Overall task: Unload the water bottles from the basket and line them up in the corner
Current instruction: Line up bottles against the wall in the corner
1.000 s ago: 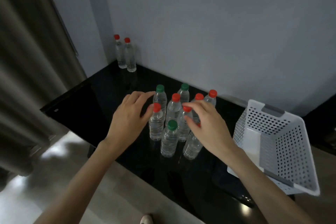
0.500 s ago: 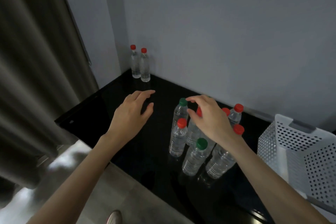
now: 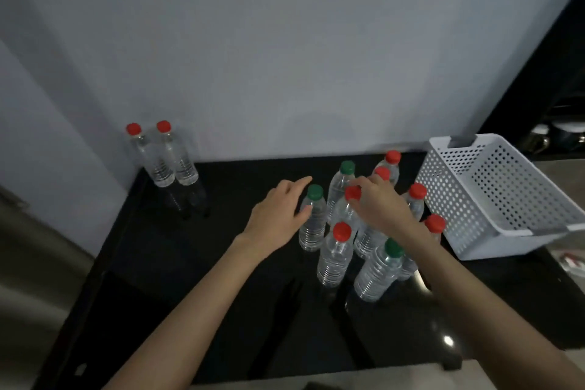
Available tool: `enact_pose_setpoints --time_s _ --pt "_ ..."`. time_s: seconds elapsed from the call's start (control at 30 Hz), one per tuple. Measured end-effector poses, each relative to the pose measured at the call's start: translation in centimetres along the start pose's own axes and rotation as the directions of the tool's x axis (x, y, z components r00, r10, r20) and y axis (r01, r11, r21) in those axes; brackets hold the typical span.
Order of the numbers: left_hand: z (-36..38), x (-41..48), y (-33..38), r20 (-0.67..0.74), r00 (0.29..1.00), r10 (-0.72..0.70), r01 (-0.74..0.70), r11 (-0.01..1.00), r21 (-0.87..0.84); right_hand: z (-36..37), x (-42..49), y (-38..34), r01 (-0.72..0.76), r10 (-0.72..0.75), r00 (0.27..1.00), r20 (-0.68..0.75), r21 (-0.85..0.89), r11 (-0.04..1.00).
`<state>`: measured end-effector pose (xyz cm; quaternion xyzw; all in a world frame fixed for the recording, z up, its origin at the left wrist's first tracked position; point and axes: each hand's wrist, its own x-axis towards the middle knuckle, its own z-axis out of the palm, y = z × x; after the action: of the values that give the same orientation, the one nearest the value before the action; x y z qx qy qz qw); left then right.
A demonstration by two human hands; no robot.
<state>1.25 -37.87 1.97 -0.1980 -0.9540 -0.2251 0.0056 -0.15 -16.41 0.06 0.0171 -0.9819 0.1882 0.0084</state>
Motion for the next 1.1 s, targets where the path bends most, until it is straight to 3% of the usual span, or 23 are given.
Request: enact_pose_setpoints --time_s 0.2,0.43,0.53,0.67,1.1 --pt "3.0 4.4 -2.4 0.185 0.982 0.05 -0.048 0.999 -0.018 0.9 1.1 -0.1 -0.012 0.013 1.0 0.016 -0.054 0.998" --pt "5.0 6.8 -3.2 0.16 0.973 0.165 -0.172 0.985 0.031 1.5 2.7 0.1 0.079 -0.028 0.989 0.147 -0.358 0.93" --pt "5.2 7.0 -3.6 0.141 0.975 0.172 -0.174 0.985 0.005 1.4 3.6 -0.3 0.095 -0.052 0.984 0.173 -0.252 0.963" --pt "4.2 6.9 -5.8 0.136 0.985 0.102 -0.077 0.981 -0.179 1.5 4.8 -2.1 0.137 -0.114 0.974 0.194 -0.111 0.984" --pt "-5.5 5.9 -19.2 -0.047 0.996 -0.082 0.073 0.982 -0.174 4.4 13.8 -15.7 0.296 -0.31 0.922 0.231 0.094 0.95"
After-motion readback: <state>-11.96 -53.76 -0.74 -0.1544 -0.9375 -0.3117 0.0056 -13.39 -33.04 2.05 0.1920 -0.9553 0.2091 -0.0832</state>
